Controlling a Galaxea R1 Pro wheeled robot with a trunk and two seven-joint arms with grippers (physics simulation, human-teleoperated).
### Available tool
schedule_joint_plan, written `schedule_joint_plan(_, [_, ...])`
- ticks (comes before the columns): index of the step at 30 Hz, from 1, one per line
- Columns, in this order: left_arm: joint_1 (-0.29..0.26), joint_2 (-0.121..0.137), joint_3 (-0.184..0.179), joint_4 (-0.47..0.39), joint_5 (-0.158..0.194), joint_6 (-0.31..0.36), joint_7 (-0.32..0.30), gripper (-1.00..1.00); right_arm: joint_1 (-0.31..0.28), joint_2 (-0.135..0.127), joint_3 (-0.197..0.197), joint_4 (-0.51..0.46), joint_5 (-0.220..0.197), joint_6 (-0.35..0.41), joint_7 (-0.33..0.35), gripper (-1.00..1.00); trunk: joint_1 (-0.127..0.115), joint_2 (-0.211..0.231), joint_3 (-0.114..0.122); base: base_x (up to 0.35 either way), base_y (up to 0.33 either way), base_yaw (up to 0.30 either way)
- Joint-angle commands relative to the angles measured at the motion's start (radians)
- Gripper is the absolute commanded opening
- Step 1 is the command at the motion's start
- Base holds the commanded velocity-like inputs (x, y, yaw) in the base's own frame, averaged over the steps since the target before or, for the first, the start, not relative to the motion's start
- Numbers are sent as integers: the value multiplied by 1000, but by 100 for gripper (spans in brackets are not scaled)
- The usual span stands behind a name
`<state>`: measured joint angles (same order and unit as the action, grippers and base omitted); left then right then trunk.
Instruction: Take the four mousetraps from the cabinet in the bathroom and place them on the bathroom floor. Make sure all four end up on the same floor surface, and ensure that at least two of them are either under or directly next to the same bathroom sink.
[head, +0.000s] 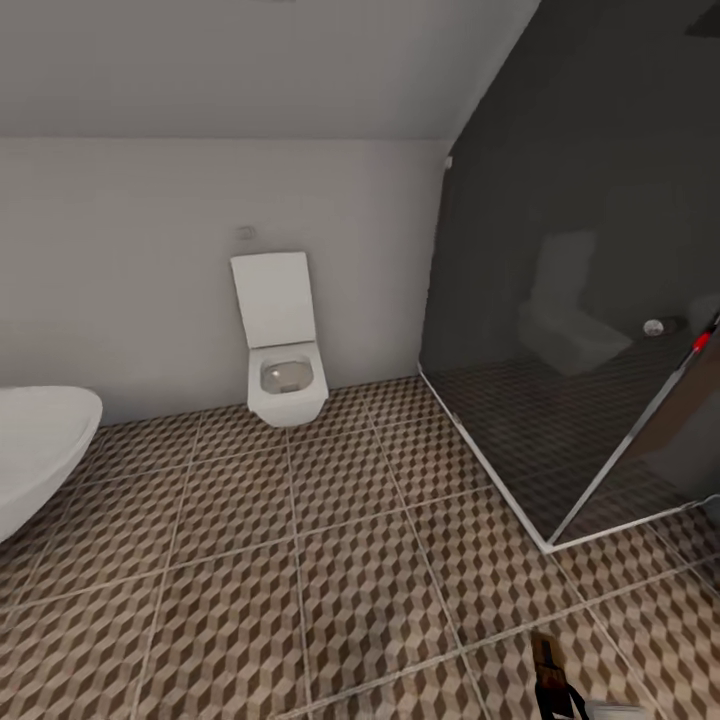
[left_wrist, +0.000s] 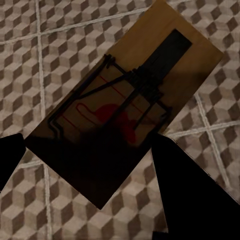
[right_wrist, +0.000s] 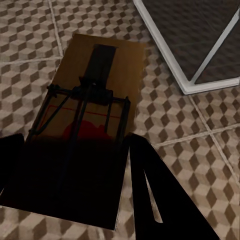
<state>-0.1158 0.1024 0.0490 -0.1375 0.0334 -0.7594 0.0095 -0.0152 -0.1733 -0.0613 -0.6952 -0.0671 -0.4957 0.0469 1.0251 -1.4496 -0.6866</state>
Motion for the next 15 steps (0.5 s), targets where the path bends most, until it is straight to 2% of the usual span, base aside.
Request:
schedule_joint_plan(1, [-1,0,3,1,0,-3,-2,-100,0,0,-1,0,-11,-3,10,-100,0,0,-1,-12,1,269])
schedule_joint_plan(7, [-1,-1,3,1,0,-3,-2,-100,0,0,0,0,-11,-3,10,-100,0,0,-5,-80,46,269])
schedule_joint_plan(15, [-1,-1,3,2,0,-2,-2,-100,0,0,-1,1,-11,-3,10,-100,0,0,-10,-10,6,269])
